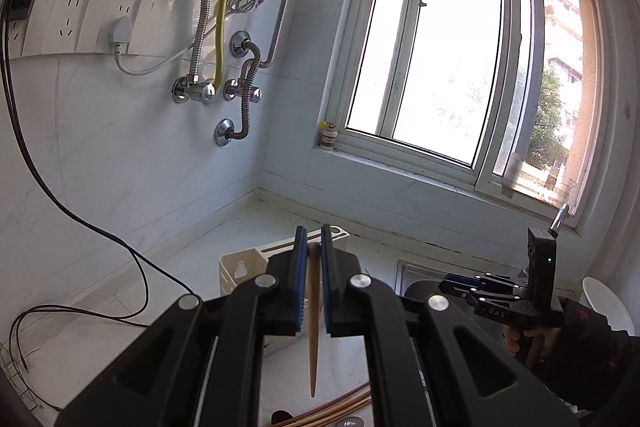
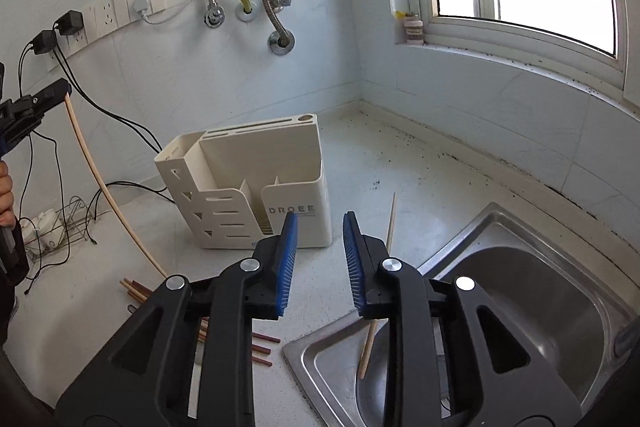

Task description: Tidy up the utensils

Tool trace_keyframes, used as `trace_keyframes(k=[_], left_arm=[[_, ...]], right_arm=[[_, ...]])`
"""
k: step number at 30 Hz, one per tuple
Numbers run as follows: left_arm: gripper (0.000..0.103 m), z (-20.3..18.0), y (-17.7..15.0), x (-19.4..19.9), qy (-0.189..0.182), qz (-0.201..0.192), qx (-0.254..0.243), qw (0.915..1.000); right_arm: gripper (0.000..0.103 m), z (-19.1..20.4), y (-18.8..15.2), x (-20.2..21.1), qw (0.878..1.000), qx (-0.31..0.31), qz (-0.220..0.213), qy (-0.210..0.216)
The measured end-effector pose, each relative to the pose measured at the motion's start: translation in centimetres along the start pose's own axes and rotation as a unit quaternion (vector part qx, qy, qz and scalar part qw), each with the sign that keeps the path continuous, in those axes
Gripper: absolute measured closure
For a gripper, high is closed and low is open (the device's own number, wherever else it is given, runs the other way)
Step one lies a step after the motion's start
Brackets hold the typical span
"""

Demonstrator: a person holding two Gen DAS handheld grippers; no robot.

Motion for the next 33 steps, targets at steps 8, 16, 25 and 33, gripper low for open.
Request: trace_keyframes(k=[8, 16, 25, 33], left_arm=[[0.097, -0.4, -0.3, 0.1, -0.004, 0.000, -0.004, 1.0000], [0.097, -1.1, -0.1, 0.7, -0.013, -0.008, 0.000, 0.9999], [0.097, -1.5, 0.6, 1.1, 0.001, -0.017, 0.001, 0.9999], [0.097, -2.1, 0.8, 0.5, 0.011, -0.015, 0.001, 0.9998]], right_arm=[[0.075, -5.2, -4.4, -3.6, 0.997, -0.046, 0.055, -0.030], [0.056, -13.3, -9.4, -4.9, 0.983, -0.080, 0.125, -0.107], [0.056, -20.2, -14.5, -6.8, 0.966, -0.093, 0.177, -0.163], [0.063, -23.7, -15.5, -10.2, 0.963, -0.077, 0.195, -0.167]])
Point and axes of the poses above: each gripper's, at about its wrist camera, not at the fingertips, and x roughly against the way its jaws point, z to its left, y to its top, the point moved 9 cm from there along -x, roughly the way its jaws point, and after that the axes turned 1 degree about y, right-handed, at the moved point
